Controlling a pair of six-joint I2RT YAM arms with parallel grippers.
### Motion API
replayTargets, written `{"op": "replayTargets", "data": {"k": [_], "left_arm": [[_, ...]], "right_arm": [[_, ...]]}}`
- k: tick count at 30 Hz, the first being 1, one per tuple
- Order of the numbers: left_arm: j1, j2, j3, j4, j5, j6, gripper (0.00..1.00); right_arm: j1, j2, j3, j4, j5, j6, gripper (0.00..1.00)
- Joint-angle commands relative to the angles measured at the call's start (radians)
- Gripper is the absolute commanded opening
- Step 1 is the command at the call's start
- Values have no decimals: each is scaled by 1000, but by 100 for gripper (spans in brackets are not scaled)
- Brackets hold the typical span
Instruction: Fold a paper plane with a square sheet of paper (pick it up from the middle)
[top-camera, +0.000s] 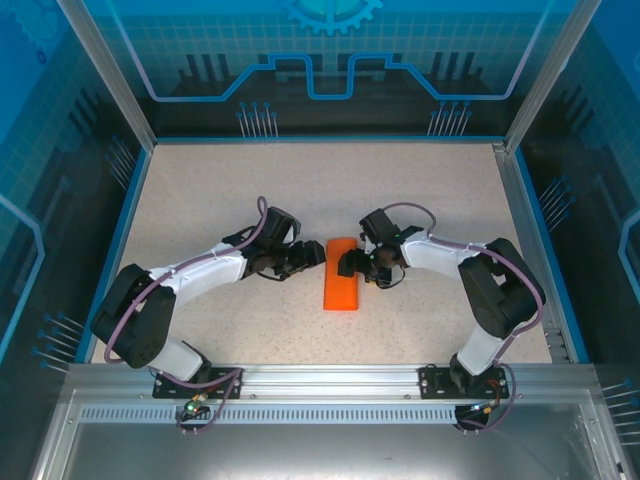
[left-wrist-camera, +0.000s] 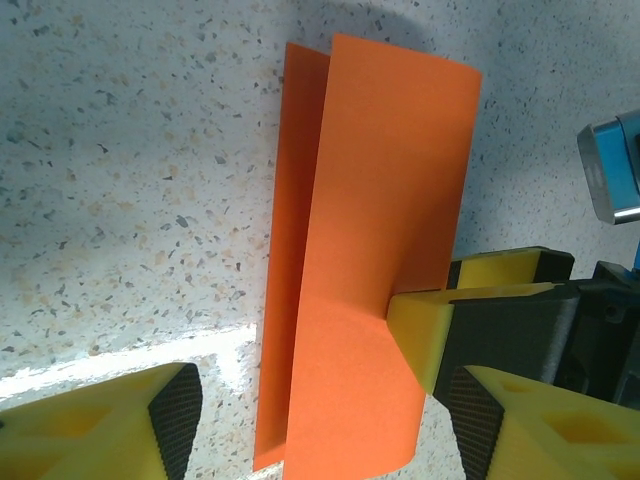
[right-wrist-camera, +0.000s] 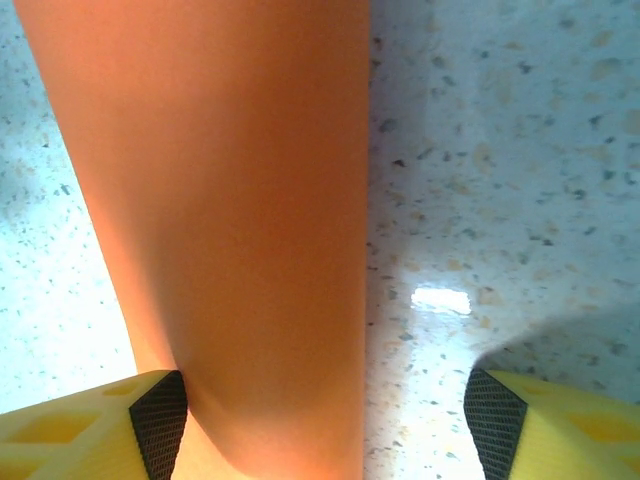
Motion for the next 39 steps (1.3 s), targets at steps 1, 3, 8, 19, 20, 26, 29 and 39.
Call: {"op": "replayTargets", "data": {"k": [1,3,8,19,20,26,29,39], "left_arm": [[-13,12,35,6,3,-14,69],[-15,14,39,7,0,-17,68],[-20,18,41,14,-5,-21,65],[-20,12,43,13,-18,-20,63],[-20,12,43,13,-18,-19,63],[-20,16,44,16,-18,-23,58],[-20,26,43,19,-16,-31,50],[-20,67,45,23,-17,-77,30]], "right_arm": [[8,0,18,-81,61,14,79],[9,8,30,-104,80,25,81],[19,37,59,-114,65,17,83],[70,137,139,-218,118,5,92],[73,142,145,-226,130,5,92],[74,173,160,-247,138,19,92],[75,190,170,-255,138,18,93],[74,216,184,-266,131,-34,93]]}}
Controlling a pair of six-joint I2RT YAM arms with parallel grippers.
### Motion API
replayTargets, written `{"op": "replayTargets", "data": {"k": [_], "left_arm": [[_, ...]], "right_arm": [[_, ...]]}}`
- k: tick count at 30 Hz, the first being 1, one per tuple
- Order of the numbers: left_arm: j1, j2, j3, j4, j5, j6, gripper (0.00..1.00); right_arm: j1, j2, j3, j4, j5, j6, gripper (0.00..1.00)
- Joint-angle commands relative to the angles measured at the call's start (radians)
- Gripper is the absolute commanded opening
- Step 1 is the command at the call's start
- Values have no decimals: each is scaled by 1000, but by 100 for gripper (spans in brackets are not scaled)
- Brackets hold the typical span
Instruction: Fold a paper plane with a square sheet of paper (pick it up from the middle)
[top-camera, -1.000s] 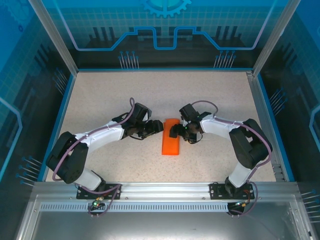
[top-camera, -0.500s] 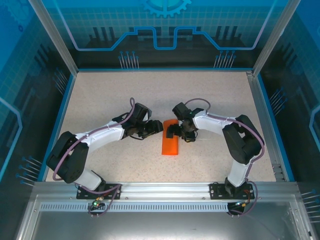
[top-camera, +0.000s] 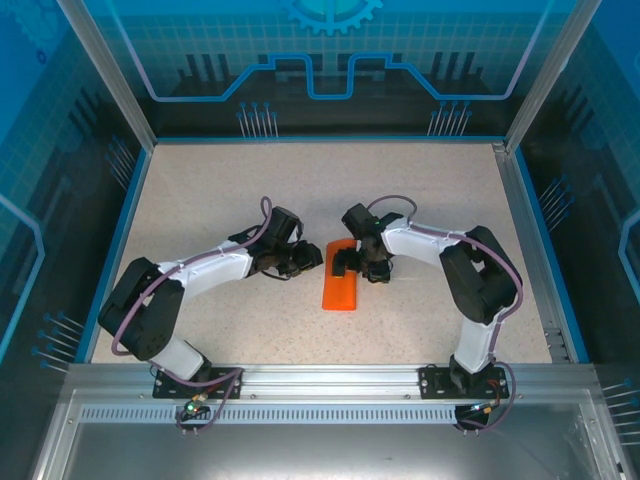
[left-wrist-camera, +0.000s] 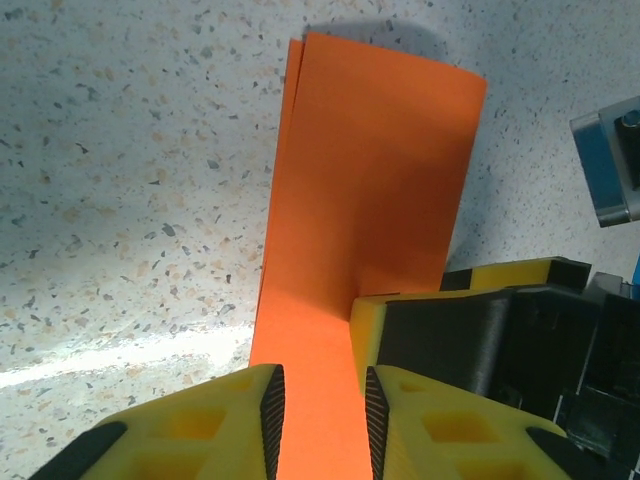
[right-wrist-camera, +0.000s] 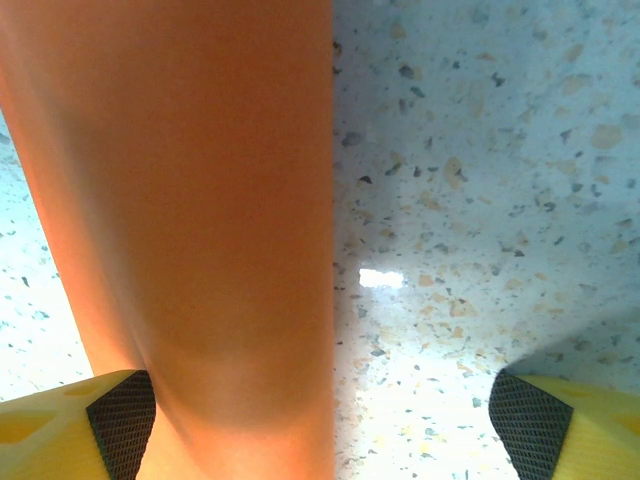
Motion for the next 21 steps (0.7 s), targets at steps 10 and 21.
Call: {"op": "replayTargets", "data": {"k": [10,21], "left_arm": [[-8,16,31,-1,-14,-18,30],[-7,63,60,-21,6,-34,17]], "right_arm": [[6,74,-10,-39,-9,-86,93],[-8,91,-33,-10,-7,-31,92]]}}
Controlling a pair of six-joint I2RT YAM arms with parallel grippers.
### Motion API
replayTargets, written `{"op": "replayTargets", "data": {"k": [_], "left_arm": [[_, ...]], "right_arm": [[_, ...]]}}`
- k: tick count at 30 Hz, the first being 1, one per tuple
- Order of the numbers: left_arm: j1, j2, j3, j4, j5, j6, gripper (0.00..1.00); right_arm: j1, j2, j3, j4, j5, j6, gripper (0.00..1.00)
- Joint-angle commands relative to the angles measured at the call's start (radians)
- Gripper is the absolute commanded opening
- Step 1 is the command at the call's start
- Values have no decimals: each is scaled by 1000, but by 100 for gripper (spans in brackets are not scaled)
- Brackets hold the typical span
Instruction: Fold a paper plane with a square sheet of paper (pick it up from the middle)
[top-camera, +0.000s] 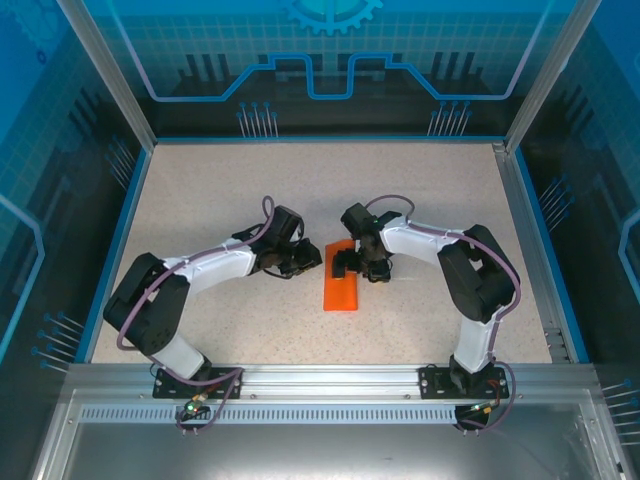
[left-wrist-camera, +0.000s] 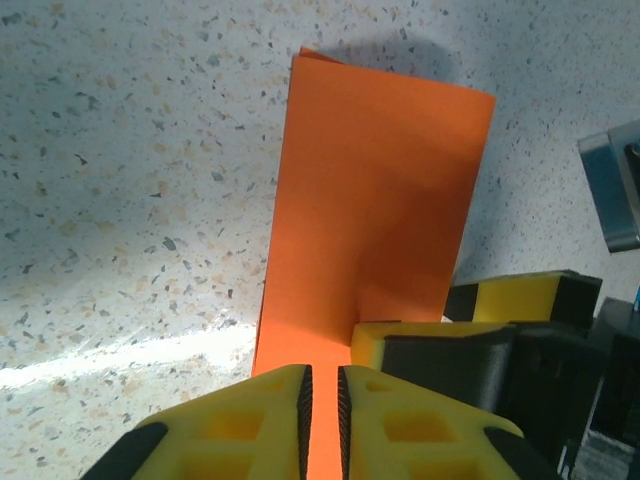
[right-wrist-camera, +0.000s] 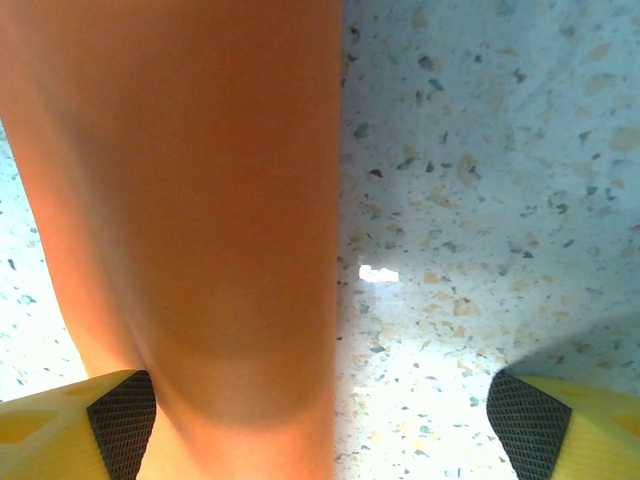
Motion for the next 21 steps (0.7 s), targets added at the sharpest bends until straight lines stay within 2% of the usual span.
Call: {"op": "replayTargets", "data": {"k": [1,21], "left_arm": [[-8,22,32,-16,13,-13,16],[-7,23,33,-17,1,-14,17]], "right_arm": [[-9,77,-56,22,-6,19,92],[-24,91,-56,37,-41,-20,89]]}}
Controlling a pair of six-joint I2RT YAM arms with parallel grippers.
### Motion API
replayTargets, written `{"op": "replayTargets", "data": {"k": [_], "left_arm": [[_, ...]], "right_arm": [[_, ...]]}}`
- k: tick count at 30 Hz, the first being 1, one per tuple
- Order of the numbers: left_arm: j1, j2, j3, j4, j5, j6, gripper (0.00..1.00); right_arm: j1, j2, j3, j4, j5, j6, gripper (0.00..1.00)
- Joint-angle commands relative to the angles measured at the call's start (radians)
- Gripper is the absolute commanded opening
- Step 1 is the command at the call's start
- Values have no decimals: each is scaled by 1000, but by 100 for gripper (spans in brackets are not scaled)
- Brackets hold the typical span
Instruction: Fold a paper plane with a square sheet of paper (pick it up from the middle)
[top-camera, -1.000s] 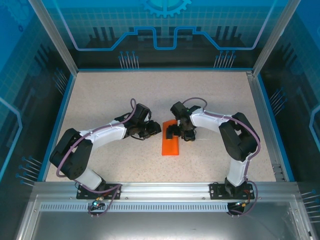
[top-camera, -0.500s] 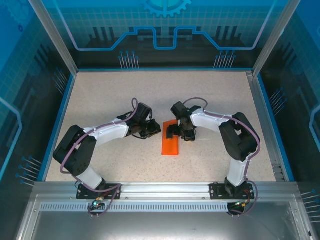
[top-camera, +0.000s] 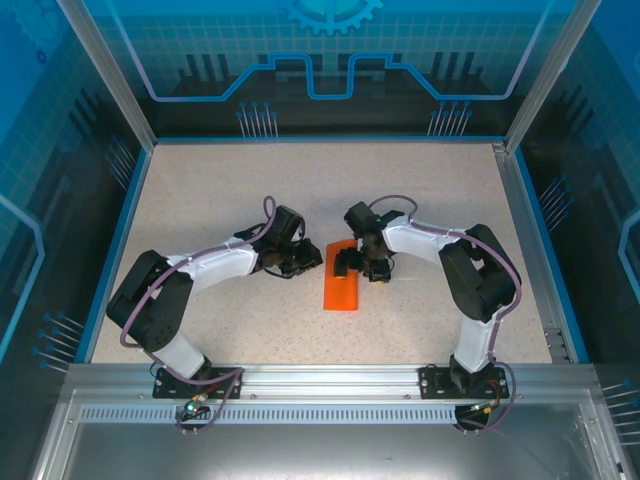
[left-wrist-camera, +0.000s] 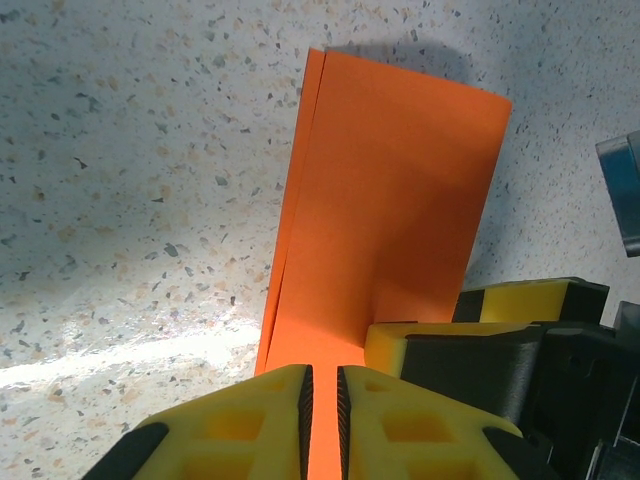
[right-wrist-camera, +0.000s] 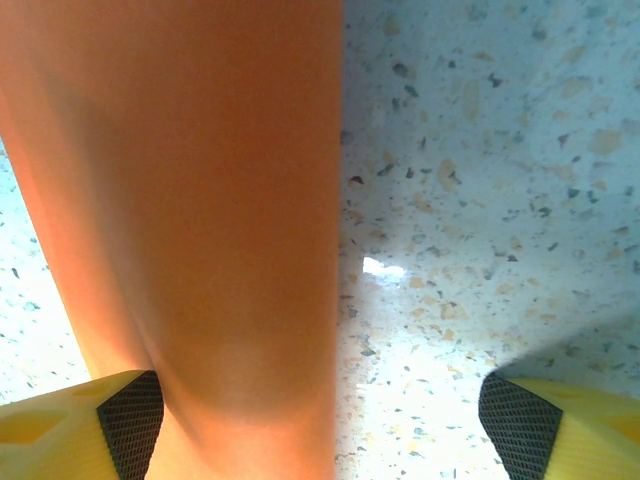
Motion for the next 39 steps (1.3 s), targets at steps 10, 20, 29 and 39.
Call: {"op": "replayTargets", "data": {"k": [10,20,29,39], "left_arm": [[-8,20,31,-17,2,-20,16],[-7,20,38,-20,8,-16,16],[-7,22,44,-24,14,-10,16],[-12,58,57,-10,44,-14,8]], "right_arm": [[-1,109,-39,16,-7,-49,91],[-1,134,-32,20,-12,-47,92],[-1,137,-20,16,-13,-53,94],[-2,167,-14,8,-1,-52,91]]}}
